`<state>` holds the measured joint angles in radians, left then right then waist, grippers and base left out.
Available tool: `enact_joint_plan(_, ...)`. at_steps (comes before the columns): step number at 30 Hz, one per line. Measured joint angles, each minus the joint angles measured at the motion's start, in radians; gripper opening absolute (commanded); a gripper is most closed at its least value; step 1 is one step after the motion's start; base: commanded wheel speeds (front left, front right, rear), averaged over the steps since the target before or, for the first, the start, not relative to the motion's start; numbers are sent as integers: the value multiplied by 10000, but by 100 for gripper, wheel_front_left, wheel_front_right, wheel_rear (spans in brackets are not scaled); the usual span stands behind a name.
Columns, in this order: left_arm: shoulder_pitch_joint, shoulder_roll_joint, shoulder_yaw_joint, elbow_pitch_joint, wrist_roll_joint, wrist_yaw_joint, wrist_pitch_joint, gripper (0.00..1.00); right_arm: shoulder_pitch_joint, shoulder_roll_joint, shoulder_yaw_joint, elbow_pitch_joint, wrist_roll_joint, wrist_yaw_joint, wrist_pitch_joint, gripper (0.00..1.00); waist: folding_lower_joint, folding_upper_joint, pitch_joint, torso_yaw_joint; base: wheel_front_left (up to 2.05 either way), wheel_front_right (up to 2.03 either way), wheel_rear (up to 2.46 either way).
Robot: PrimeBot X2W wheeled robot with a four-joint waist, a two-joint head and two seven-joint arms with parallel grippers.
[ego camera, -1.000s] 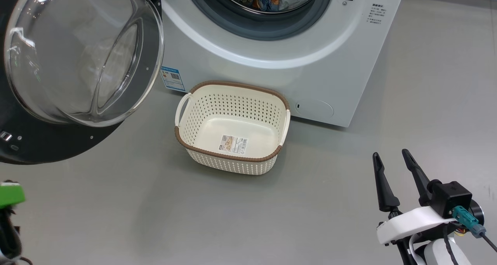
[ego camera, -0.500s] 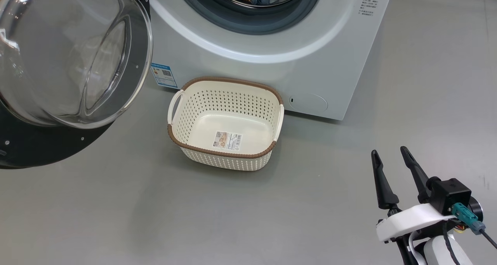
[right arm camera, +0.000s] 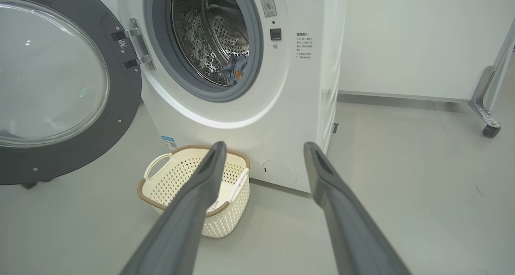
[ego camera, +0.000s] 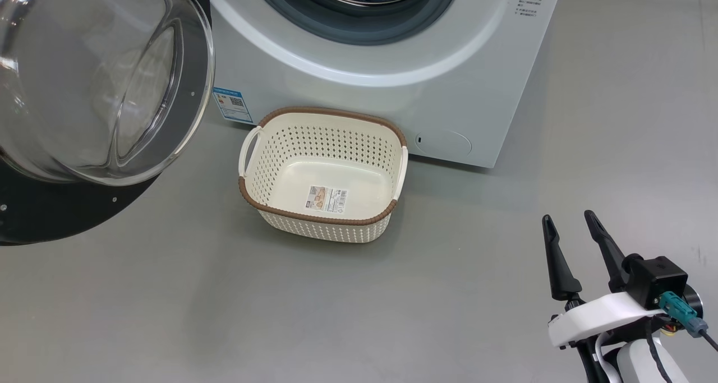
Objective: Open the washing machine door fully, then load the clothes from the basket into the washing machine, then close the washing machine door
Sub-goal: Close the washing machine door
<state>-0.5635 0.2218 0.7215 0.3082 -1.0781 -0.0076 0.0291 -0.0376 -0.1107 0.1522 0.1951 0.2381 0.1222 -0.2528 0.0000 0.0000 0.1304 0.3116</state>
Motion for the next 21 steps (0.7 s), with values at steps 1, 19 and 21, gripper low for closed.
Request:
enact_joint_plan(1,-149,15,209,136,-274,123,100,0,-2,10,-23,0,84,0,0,100,1,0,21,-3,0,0,0)
enact_joint_plan(19,-588,807,1264,1935,-988,802,1028,0,-378,-272,25,-282,173,0,182,100,0,0,716,-271,0,0,0)
enact_joint_plan(21,-593,872,1258,2027,-988,848,1112,0,-387,-309,29,-309,169,0,196,100,0,0,807,-317,0,0,0)
